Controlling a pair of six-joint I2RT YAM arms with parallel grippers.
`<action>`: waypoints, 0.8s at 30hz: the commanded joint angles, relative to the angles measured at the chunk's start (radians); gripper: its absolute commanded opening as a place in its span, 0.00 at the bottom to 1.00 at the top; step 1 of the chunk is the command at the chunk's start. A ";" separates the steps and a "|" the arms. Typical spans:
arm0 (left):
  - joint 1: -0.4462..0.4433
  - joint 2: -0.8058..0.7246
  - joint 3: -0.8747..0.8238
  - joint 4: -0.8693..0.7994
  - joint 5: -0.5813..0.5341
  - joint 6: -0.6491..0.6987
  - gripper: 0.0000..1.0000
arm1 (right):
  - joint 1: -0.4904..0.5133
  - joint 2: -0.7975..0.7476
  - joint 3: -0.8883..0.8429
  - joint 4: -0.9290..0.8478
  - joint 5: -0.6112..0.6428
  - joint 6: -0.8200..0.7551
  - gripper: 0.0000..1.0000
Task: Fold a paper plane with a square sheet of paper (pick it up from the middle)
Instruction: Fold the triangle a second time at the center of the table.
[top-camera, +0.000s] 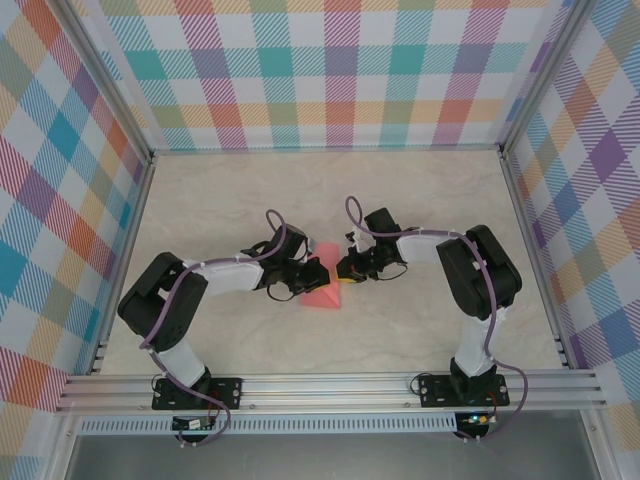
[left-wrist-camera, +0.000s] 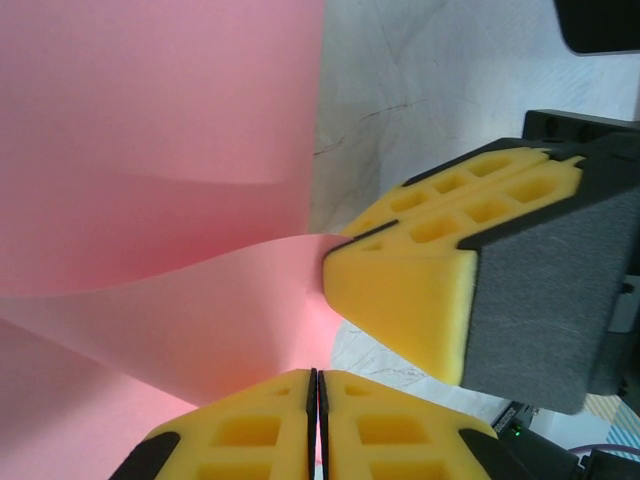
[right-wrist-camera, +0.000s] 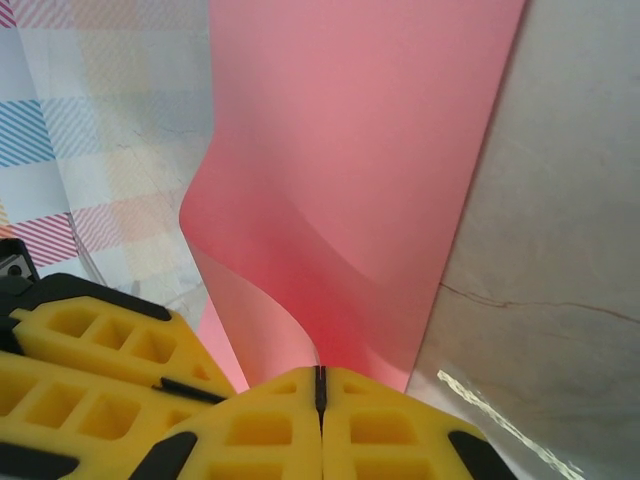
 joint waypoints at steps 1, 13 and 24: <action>0.006 0.023 0.032 0.016 0.014 0.021 0.11 | 0.004 0.019 0.016 -0.028 0.009 -0.021 0.06; 0.006 0.050 0.041 0.002 0.005 0.029 0.10 | 0.005 0.041 0.038 -0.041 0.012 -0.023 0.06; 0.007 0.065 0.042 -0.019 -0.012 0.034 0.10 | 0.005 0.056 0.052 -0.054 -0.003 -0.032 0.07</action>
